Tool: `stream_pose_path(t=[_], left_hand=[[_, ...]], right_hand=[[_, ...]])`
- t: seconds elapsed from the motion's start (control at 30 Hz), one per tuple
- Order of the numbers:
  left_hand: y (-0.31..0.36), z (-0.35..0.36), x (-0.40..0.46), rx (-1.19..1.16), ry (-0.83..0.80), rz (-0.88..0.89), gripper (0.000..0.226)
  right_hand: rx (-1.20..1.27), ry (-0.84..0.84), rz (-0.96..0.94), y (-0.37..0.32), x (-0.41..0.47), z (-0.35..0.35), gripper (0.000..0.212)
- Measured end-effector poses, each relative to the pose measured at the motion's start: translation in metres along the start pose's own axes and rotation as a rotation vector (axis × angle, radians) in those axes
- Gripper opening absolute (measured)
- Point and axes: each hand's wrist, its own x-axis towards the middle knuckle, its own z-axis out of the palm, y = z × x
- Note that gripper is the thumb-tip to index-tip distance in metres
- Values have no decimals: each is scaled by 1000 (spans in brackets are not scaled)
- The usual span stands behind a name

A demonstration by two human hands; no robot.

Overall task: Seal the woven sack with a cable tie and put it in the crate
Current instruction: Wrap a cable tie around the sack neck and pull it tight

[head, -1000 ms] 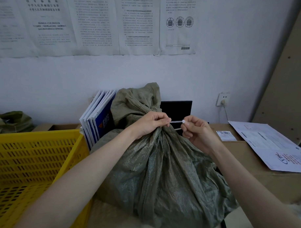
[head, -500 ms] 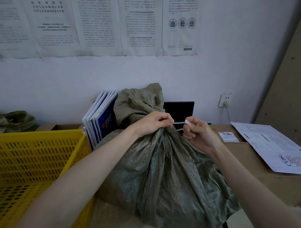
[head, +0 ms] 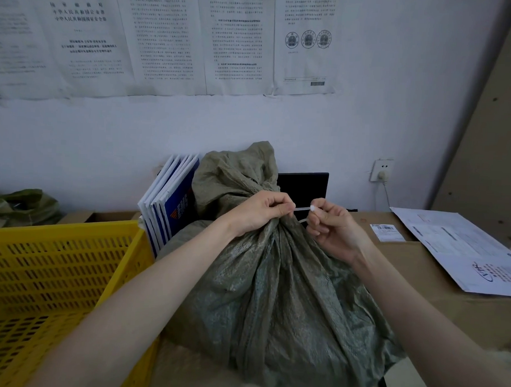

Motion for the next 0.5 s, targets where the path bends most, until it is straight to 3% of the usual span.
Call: stream_pose_path(t=[0.1, 0.5], left_hand=[[2, 3, 1, 9, -6, 19, 27], [2, 5, 0, 97, 90, -12, 26]], right_hand=[[-69, 61, -5, -1, -1, 5, 9], [-502, 352, -150, -10, -6, 13, 15]])
